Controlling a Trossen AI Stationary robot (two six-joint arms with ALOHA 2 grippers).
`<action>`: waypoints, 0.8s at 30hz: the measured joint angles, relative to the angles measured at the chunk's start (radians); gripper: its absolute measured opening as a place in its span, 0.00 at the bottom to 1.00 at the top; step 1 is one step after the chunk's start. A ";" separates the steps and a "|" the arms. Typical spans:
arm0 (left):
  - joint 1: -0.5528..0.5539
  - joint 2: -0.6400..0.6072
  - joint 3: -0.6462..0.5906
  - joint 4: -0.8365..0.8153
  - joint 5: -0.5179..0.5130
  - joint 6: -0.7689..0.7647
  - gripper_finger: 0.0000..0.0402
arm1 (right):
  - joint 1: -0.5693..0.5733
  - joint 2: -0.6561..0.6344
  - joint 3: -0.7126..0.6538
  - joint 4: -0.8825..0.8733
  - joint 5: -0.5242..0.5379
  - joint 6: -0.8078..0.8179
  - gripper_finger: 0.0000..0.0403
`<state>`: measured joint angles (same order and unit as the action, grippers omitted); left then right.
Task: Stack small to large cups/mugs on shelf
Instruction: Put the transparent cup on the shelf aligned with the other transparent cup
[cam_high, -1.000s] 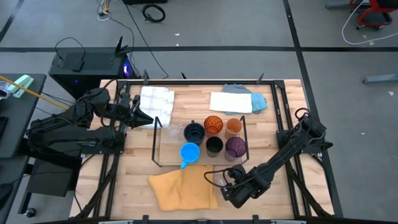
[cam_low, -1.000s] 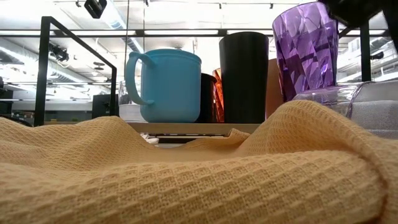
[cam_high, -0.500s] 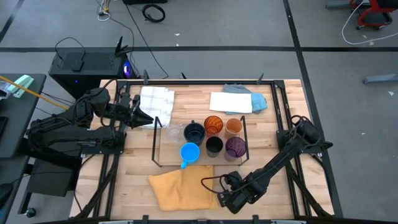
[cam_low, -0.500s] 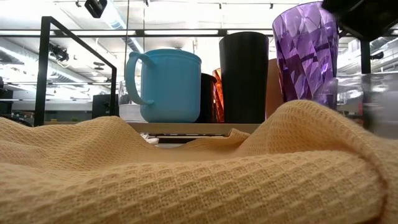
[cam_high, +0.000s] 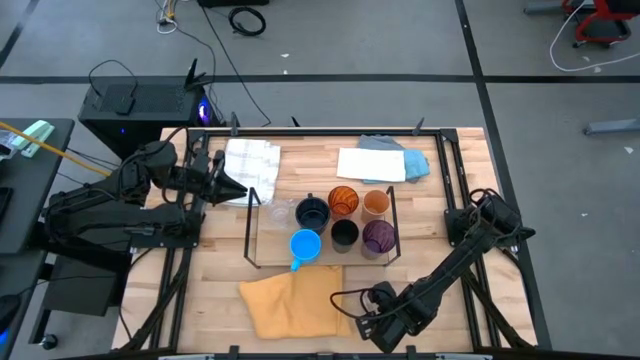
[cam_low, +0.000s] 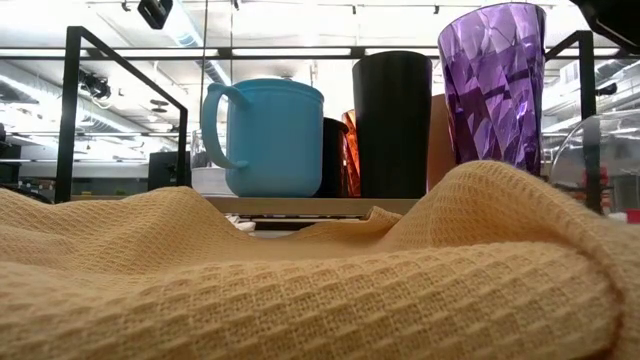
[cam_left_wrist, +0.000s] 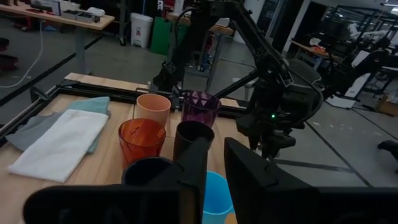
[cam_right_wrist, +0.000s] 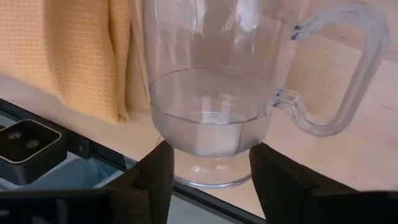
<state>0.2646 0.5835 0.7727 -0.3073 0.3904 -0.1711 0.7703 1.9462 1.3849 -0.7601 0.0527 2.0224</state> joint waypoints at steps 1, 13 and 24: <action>0.000 0.000 0.000 0.000 -0.006 0.000 0.15 | -0.001 -0.001 0.000 0.000 0.003 0.000 0.46; 0.000 0.057 0.000 0.003 -0.017 0.001 0.16 | -0.002 0.002 0.035 -0.071 0.085 -0.010 0.39; 0.000 0.085 0.000 0.048 -0.017 0.003 0.16 | -0.001 0.004 0.074 -0.122 0.147 -0.028 0.15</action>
<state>0.2646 0.6689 0.7731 -0.2593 0.3737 -0.1678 0.7692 1.9507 1.4586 -0.8825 0.1994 1.9946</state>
